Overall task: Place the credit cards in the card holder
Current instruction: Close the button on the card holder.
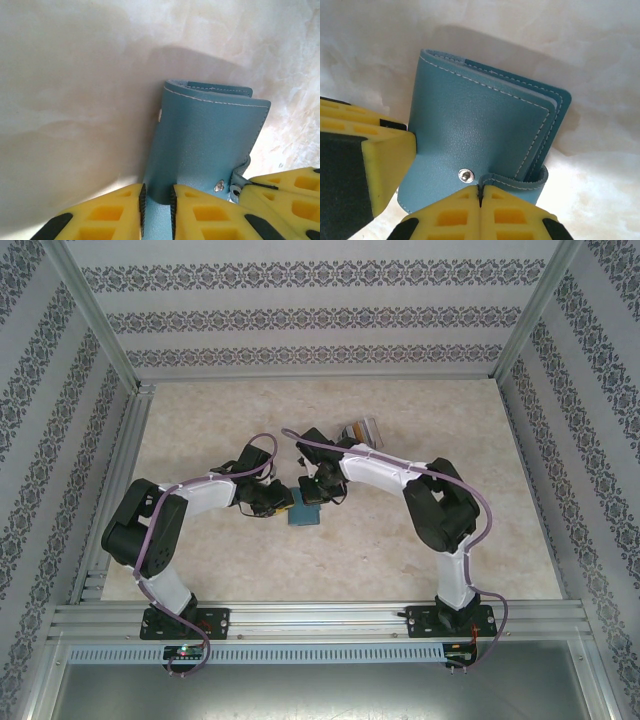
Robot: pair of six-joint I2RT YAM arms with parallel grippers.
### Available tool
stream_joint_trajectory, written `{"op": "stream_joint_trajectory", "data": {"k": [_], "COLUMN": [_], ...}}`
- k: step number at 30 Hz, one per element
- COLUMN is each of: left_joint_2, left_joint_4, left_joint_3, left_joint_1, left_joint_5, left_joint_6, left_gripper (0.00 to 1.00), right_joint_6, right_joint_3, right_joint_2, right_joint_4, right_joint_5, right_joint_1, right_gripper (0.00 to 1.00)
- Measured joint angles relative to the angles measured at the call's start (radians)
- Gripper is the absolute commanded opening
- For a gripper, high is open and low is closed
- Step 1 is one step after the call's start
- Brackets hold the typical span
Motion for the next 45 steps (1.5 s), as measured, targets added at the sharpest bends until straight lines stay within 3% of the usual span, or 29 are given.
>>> {"op": "stream_joint_trajectory", "data": {"k": [9,18,45], "left_joint_2": [0.0,-0.001,-0.003], "left_joint_4": [0.001,0.014,0.072], "left_joint_3": [-0.001,-0.008,-0.04], "left_joint_1": [0.0,0.001,0.003], "left_joint_5": [0.0,0.0,0.005], "left_joint_6": [0.0,-0.005,-0.014], "left_gripper": [0.19,0.1,0.04], "right_joint_6": [0.0,0.0,0.007], "right_joint_3": [0.045,0.092,0.193], "right_joint_2": [0.032,0.065,0.132], "right_joint_4": [-0.033,-0.064,-0.146], "right_joint_5": [0.008,0.023,0.061], "right_joint_1": [0.01,0.021,0.041], "right_gripper": [0.0,0.0,0.0]}}
